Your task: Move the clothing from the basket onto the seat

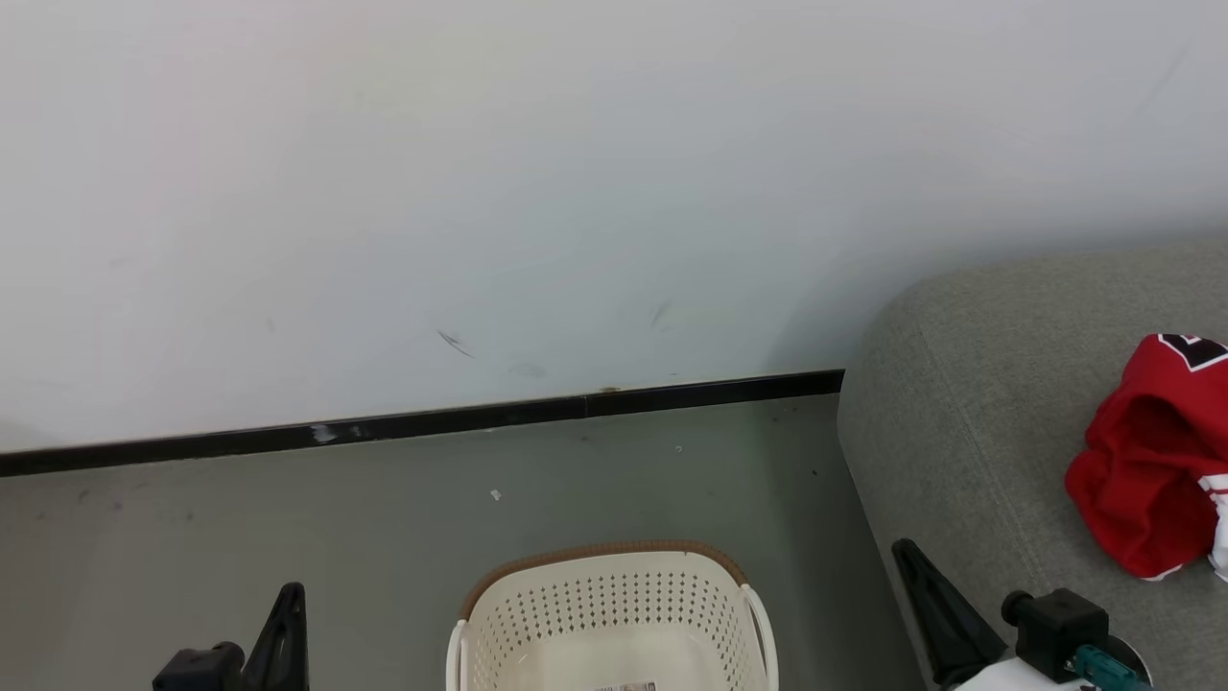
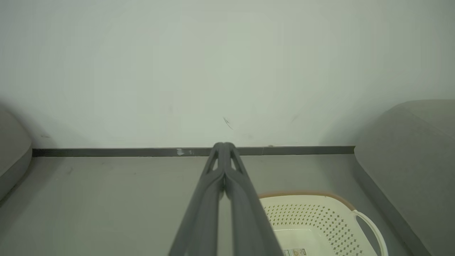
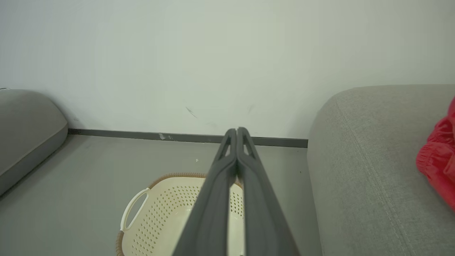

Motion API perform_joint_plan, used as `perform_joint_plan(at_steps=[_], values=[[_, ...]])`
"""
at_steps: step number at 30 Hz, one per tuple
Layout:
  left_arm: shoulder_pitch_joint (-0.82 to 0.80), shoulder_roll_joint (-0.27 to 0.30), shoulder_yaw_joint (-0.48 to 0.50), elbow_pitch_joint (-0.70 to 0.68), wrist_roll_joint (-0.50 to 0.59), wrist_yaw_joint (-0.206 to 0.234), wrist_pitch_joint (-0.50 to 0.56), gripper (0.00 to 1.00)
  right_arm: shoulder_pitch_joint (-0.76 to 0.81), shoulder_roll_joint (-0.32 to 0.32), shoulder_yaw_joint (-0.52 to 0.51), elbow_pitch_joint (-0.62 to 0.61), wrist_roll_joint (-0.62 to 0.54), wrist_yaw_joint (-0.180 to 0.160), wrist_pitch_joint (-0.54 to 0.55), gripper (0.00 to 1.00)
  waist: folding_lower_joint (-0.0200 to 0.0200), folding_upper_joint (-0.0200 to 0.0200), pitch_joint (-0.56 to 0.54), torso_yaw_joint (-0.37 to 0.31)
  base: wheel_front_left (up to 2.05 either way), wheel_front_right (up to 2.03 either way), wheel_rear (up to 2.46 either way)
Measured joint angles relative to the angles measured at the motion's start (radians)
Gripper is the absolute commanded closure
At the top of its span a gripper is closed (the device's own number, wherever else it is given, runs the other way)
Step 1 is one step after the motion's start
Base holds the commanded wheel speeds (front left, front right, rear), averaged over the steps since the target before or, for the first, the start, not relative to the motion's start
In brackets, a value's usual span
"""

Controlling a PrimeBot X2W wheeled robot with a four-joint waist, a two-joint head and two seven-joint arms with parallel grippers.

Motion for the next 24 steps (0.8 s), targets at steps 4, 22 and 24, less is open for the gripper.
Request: perform_joint_plan(at_steps=[4, 22, 24], values=[[0.000, -0.001, 0.016, 0.000, -0.035, -0.012, 0.010, 1.00, 0.004, 0.000, 0.011, -0.013, 0.038, 0.000, 0.000, 1.00, -0.0001, 0.0000, 0.001, 0.000, 0.00, 0.00, 0.00], [-0.002, -0.032, 0.075, -0.001, -0.240, -0.069, 0.071, 1.00, 0.031, 0.000, -0.007, -0.038, 0.350, 0.000, 0.021, 1.00, 0.0036, 0.0000, 0.012, 0.005, 0.00, 0.00, 0.00], [-0.002, -0.036, 0.081, -0.002, -0.263, -0.072, 0.080, 1.00, 0.031, 0.000, -0.008, -0.036, 0.386, 0.000, 0.031, 1.00, 0.0052, 0.0000, 0.012, 0.006, 0.00, 0.00, 0.00]])
